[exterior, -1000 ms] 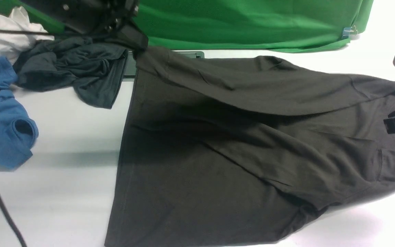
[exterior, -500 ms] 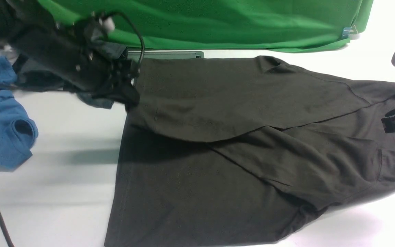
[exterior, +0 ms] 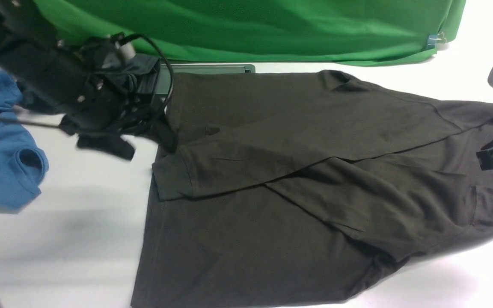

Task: Fold a long-sleeved shirt on a white desktop.
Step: 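Grasp the near edge of the shirt at its hem and shoulder corners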

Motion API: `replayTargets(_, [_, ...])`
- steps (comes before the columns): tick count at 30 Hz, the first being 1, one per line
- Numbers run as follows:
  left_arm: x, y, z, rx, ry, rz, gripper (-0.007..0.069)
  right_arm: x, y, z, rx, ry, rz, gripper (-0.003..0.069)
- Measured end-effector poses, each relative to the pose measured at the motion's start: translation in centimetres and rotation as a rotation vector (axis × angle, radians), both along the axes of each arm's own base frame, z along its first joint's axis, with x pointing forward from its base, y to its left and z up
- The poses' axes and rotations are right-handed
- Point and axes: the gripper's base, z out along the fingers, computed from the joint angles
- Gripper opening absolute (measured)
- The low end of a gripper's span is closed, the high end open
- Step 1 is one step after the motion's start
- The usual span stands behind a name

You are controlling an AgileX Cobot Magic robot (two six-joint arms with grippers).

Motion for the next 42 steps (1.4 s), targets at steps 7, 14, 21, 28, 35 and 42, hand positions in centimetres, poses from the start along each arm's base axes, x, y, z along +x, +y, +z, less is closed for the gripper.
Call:
replayTargets(7, [-8.1, -0.2, -4.2, 0.025, 0.133, 0.067, 0.0692, -0.2, 1.5, 0.0, -0.001, 0.002, 0.063, 0.0250])
replayTargets(14, [-11.6, 0.2, -8.6, 0.048, 0.236, 0.116, 0.0692, -0.3, 2.9, 0.0, -0.001, -0.007, 0.122, 0.0250])
replayTargets(21, [-11.7, -0.2, -10.5, 0.001, 0.237, 0.147, 0.0609, -0.3, 3.0, 0.1, 0.000, -0.015, 0.123, 0.0250])
replayTargets(28, [-11.3, -0.6, -11.8, -0.039, 0.316, 0.127, 0.0398, -0.2, 3.0, 0.1, 0.000, -0.020, 0.123, 0.0250])
replayTargets(35, [-11.1, -0.6, -12.2, -0.040, 0.325, 0.124, 0.0185, -0.2, 3.0, 0.1, -0.004, -0.023, 0.129, 0.0250])
replayTargets(42, [-11.0, -0.6, -12.2, -0.034, 0.277, 0.076, 0.0036, -0.7, 2.9, -0.2, -0.024, 0.037, 0.149, 0.0250])
